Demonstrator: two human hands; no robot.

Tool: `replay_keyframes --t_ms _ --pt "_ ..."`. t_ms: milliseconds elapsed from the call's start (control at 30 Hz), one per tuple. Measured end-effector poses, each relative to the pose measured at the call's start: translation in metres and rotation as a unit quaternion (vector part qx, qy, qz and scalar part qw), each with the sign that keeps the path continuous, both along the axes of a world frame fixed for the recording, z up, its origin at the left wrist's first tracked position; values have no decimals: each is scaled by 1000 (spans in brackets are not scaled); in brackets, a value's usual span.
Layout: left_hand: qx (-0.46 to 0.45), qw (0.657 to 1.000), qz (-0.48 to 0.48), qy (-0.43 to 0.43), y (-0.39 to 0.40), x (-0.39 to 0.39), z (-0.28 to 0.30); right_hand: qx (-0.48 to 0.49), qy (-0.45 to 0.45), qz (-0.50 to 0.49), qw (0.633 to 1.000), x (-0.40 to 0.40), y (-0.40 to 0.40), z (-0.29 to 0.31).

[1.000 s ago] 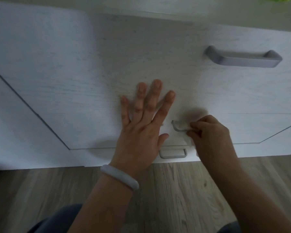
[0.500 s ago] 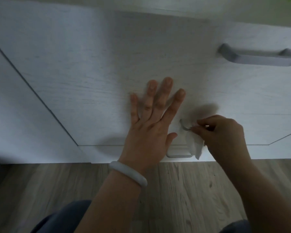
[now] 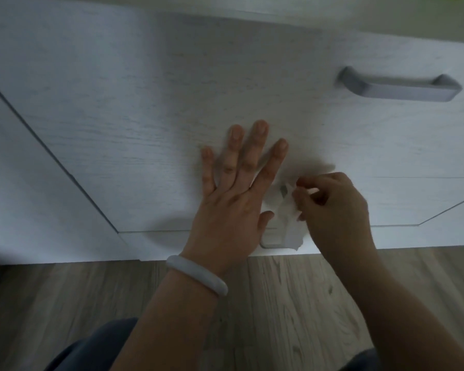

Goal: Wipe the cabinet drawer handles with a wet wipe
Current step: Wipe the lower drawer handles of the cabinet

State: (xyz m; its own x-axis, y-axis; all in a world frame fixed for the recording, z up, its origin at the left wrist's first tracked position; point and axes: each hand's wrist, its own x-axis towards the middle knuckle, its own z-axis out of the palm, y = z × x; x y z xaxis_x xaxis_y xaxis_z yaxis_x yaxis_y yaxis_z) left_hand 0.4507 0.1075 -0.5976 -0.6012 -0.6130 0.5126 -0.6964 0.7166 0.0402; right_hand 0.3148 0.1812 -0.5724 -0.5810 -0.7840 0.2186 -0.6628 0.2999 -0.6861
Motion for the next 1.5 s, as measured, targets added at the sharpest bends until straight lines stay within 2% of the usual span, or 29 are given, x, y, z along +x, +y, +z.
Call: replay_keyframes --t_ms 267,367,500,633,867,1033,1167,1233,1400,1500 --pt "0 1000 6 0 2 -1 1 14 186 47 981 1 -6 -18" --pt "1 1000 7 -3 1 0 0 21 222 49 974 -2 -6 -22" --pt "-3 1000 3 -3 1 2 0 49 224 97 969 -17 1 -18" --pt "0 1000 1 -1 2 3 1 54 208 57 975 -48 16 -8" --pt "-1 1000 8 2 3 1 -1 14 204 131 970 -11 3 -20" --pt "-7 1000 6 1 1 2 -1 28 170 70 983 -45 15 -11" --pt "-7 1000 4 5 1 1 0 22 203 131 970 -10 7 -14" --pt "-11 1000 6 6 2 1 -1 23 192 145 970 -3 6 -17" --pt "-12 1000 7 8 2 1 -1 -1 144 80 986 -43 16 -9" --pt "-11 1000 7 7 2 0 -1 -5 151 102 983 -28 14 -9"
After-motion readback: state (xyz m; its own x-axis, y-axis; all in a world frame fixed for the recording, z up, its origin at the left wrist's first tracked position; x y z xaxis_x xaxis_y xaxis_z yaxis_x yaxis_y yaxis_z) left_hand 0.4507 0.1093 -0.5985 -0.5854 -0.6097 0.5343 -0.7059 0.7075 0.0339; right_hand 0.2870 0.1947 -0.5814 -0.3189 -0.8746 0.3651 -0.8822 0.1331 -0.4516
